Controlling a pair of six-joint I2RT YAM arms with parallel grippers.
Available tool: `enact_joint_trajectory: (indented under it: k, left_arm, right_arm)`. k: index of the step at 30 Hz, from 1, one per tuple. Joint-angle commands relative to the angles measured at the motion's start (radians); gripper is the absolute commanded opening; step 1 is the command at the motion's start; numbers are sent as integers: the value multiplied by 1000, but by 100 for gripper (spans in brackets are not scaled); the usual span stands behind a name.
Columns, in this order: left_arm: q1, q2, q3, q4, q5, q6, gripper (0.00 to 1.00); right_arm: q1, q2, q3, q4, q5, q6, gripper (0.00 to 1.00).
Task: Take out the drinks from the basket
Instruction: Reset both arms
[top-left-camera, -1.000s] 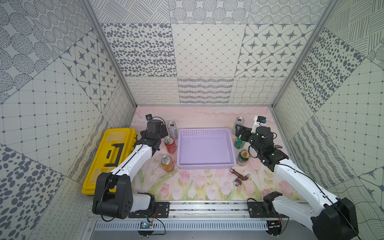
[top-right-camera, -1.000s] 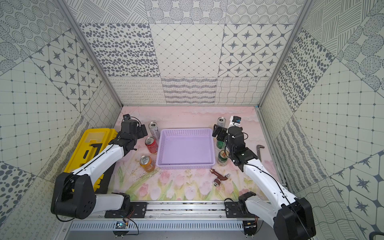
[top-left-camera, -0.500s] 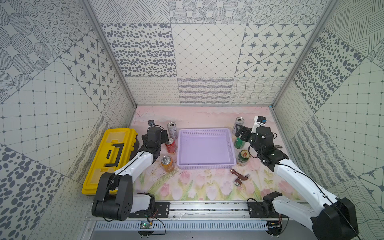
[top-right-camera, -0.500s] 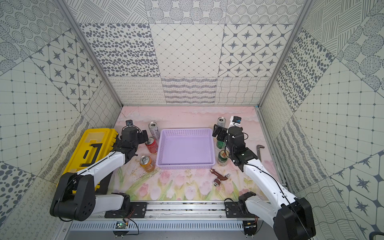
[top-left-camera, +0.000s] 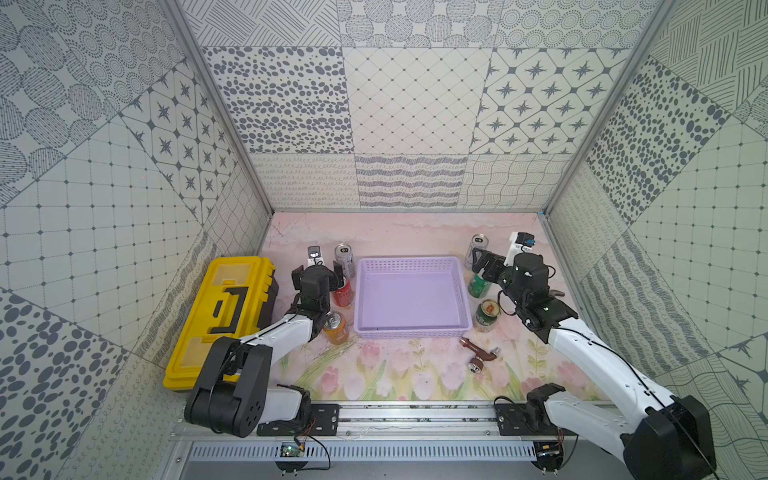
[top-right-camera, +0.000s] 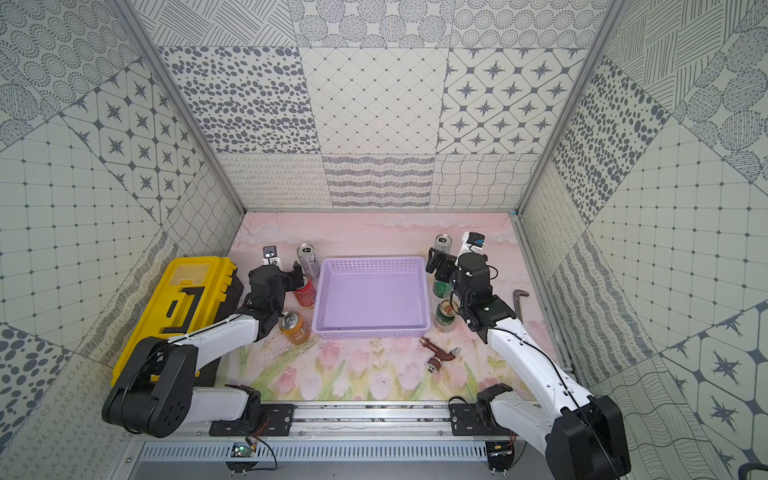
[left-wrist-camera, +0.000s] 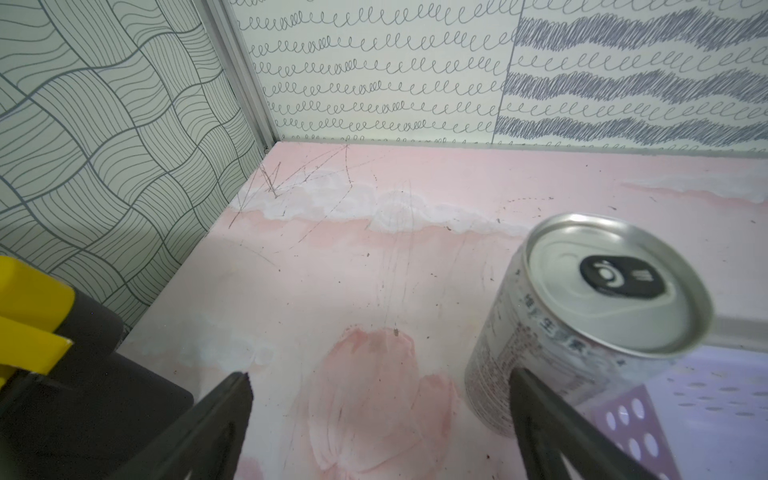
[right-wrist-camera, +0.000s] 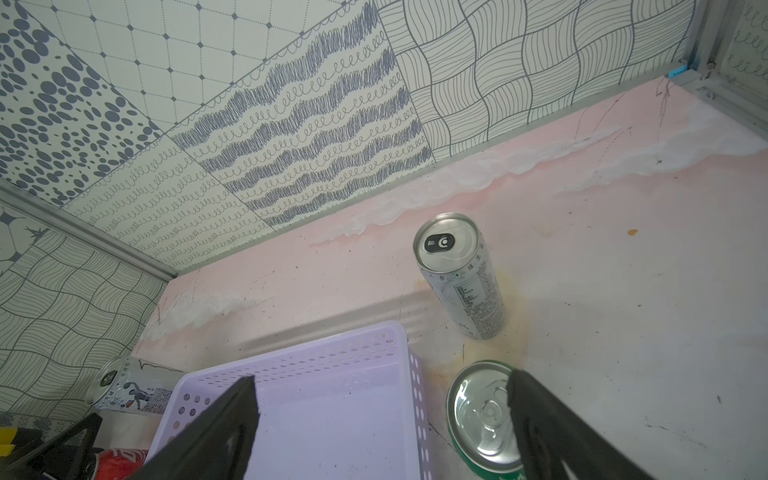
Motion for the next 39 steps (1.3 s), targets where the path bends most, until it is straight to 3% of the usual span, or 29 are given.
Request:
enact_joint_trajectory:
  k: [1, 7, 13, 17, 21, 32, 35, 39]
  left_arm:
    - [-4, -17, -7, 50, -4, 40, 100]
    - [8, -105, 10, 23, 18, 39, 100]
    - [67, -135, 53, -97, 85, -41, 100]
    - [127, -130, 30, -58, 232, -92, 100]
    - [149, -121, 28, -39, 278, -78, 100]
    - [165, -55, -41, 86, 271, -66, 100]
    - [164, -50, -48, 68, 322, -61, 100]
    - [125, -71, -74, 58, 308, -37, 100]
  right_arm:
    - [-2, -1, -9, 42, -5, 5, 97]
    - [-3, 7, -7, 43, -10, 6, 97]
    - [-4, 8, -8, 48, -12, 6, 97]
    - [-4, -1, -8, 46, -14, 4, 97]
    - [-6, -1, -8, 46, -17, 6, 97]
    - [-14, -1, -9, 52, -33, 11, 97]
    - [-16, 2, -9, 54, -35, 11, 97]
    - [-20, 5, -10, 58, -42, 16, 97]
